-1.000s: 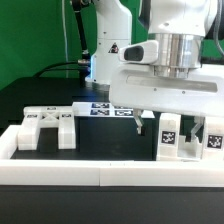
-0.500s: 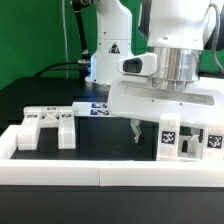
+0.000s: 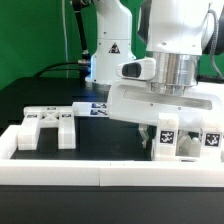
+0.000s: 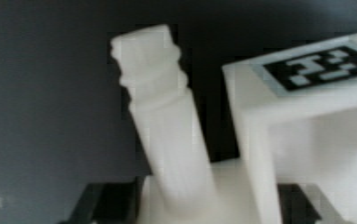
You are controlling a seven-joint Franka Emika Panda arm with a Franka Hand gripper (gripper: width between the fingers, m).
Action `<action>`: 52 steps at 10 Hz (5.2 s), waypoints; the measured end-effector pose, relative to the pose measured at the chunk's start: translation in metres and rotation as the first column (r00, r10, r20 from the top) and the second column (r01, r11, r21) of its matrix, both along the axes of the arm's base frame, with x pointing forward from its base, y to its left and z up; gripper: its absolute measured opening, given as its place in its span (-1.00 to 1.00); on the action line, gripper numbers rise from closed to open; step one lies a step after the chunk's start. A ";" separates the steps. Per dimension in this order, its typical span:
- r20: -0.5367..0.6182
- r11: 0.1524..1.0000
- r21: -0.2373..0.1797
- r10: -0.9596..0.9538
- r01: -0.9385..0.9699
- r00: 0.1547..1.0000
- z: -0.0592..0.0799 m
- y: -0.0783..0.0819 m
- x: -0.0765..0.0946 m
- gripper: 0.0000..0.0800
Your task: Assemble chair
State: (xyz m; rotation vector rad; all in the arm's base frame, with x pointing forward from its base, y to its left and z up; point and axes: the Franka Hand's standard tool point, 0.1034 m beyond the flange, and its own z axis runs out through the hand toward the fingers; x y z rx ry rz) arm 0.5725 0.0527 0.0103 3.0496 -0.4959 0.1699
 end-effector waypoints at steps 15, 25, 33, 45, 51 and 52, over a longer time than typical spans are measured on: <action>-0.370 0.995 0.097 0.007 0.032 0.929 0.057 -0.037 -0.019 -0.19; -0.892 0.979 0.098 0.006 0.180 0.453 0.059 -0.068 -0.047 -0.19; -0.927 0.976 0.071 -0.013 0.207 0.376 0.052 -0.080 -0.051 0.62; -0.797 0.981 0.083 -0.040 0.175 0.603 0.051 -0.097 -0.022 0.62; -0.451 0.989 0.087 -0.067 0.118 0.890 0.057 -0.100 0.015 0.62; -0.372 0.991 0.079 -0.070 0.107 0.926 0.058 -0.099 0.021 0.62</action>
Offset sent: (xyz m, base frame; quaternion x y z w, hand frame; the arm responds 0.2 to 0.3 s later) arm 0.0000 0.0000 0.0000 0.0000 0.0000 0.0000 1.0000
